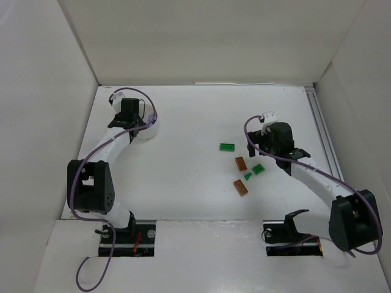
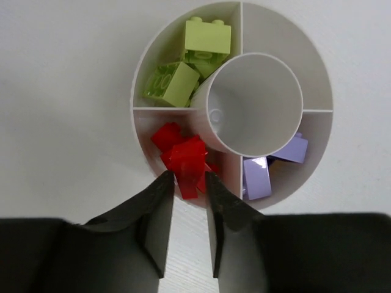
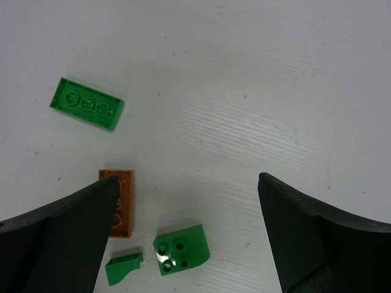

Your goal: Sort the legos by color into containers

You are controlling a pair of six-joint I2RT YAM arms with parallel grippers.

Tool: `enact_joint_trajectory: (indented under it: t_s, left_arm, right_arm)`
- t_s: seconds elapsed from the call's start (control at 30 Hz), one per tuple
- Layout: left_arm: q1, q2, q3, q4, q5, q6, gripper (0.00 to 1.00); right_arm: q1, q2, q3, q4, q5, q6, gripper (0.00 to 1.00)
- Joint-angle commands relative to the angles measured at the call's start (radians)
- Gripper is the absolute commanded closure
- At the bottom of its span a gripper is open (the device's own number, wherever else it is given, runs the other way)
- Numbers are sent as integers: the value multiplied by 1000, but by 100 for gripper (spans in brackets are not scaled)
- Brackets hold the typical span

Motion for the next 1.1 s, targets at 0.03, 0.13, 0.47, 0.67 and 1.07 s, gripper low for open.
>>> enact_joint_trajectory:
  t_s: [0.03, 0.13, 0.47, 0.67, 1.07]
  left_arm:
    - [4, -61, -19, 33, 20, -3, 64]
    - [4, -97, -29, 53, 39, -3, 50]
    - [-5, -262, -130, 172, 300, 96, 0]
    - [-27, -351, -206, 191, 424, 128, 0]
    - [-45, -353, -261, 228, 548, 130, 0]
  right_arm:
    - [-6, -29, 36, 50, -2, 0, 0]
    - [-6, -38, 36, 40, -2, 0, 0]
    - [69, 72, 97, 19, -124, -196, 0]
    - [251, 301, 282, -67, 34, -380, 0]
    - [212, 620, 502, -251, -238, -595, 0]
